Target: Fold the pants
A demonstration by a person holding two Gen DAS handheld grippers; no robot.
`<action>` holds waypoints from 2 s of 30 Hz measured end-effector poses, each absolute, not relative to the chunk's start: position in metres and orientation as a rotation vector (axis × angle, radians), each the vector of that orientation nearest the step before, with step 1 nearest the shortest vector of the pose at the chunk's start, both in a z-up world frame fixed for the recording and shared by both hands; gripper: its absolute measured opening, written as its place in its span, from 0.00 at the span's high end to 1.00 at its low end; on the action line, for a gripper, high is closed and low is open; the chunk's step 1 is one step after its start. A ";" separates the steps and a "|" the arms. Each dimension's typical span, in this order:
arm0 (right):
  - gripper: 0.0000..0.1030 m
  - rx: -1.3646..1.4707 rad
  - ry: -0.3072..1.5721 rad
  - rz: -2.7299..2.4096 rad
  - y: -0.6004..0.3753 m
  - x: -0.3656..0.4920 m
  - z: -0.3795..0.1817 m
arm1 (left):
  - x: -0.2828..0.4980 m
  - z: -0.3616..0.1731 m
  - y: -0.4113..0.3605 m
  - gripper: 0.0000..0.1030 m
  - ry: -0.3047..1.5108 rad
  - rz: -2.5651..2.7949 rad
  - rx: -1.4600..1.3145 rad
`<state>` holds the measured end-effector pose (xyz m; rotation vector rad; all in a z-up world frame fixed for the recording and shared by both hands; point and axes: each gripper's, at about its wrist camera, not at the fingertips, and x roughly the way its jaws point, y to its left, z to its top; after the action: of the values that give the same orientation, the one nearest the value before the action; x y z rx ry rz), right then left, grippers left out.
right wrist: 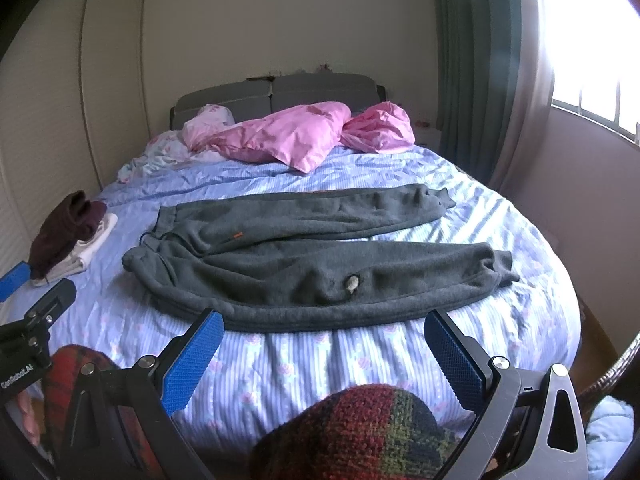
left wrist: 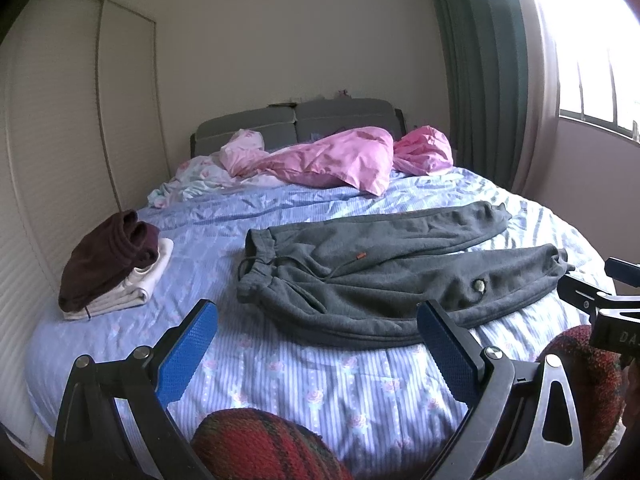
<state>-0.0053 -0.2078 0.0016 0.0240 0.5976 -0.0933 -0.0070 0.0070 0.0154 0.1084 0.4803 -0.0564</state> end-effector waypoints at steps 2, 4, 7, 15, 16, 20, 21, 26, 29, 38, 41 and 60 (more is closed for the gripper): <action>0.01 0.022 0.595 -0.092 -0.207 -0.005 0.002 | -0.007 0.016 0.008 0.01 0.479 -0.056 0.110; 0.01 0.025 0.595 -0.092 -0.208 -0.006 0.002 | -0.006 0.017 0.008 0.01 0.477 -0.052 0.113; 0.01 0.024 0.594 -0.093 -0.207 -0.006 0.002 | -0.007 0.017 0.009 0.01 0.475 -0.051 0.109; 0.01 0.026 0.595 -0.096 -0.207 -0.005 0.002 | -0.008 0.017 0.011 0.01 0.455 -0.045 0.118; 0.01 0.026 0.593 -0.095 -0.208 -0.006 0.002 | -0.008 0.016 0.011 0.01 0.455 -0.045 0.120; 0.01 0.030 0.598 -0.095 -0.208 -0.005 0.002 | -0.009 0.015 0.011 0.01 0.457 -0.048 0.117; 0.01 0.030 0.598 -0.095 -0.208 -0.005 0.002 | -0.009 0.015 0.012 0.01 0.455 -0.048 0.118; 0.01 0.032 0.597 -0.095 -0.209 -0.005 0.001 | -0.009 0.015 0.011 0.01 0.456 -0.047 0.117; 0.01 0.034 0.600 -0.095 -0.209 -0.005 0.001 | -0.010 0.014 0.011 0.01 0.458 -0.050 0.116; 0.01 0.034 0.600 -0.096 -0.210 -0.005 0.001 | -0.010 0.013 0.010 0.01 0.461 -0.050 0.117; 0.01 0.035 0.601 -0.094 -0.210 -0.005 0.001 | -0.011 0.010 0.009 0.01 0.465 -0.050 0.120; 0.01 0.184 0.745 -0.047 -0.194 0.051 -0.035 | 0.068 -0.028 0.033 0.01 0.715 -0.081 0.041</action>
<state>0.0511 -0.1944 -0.0347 0.1837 0.7454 -0.0467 0.0679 0.0331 -0.0283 0.0409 0.7146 -0.0814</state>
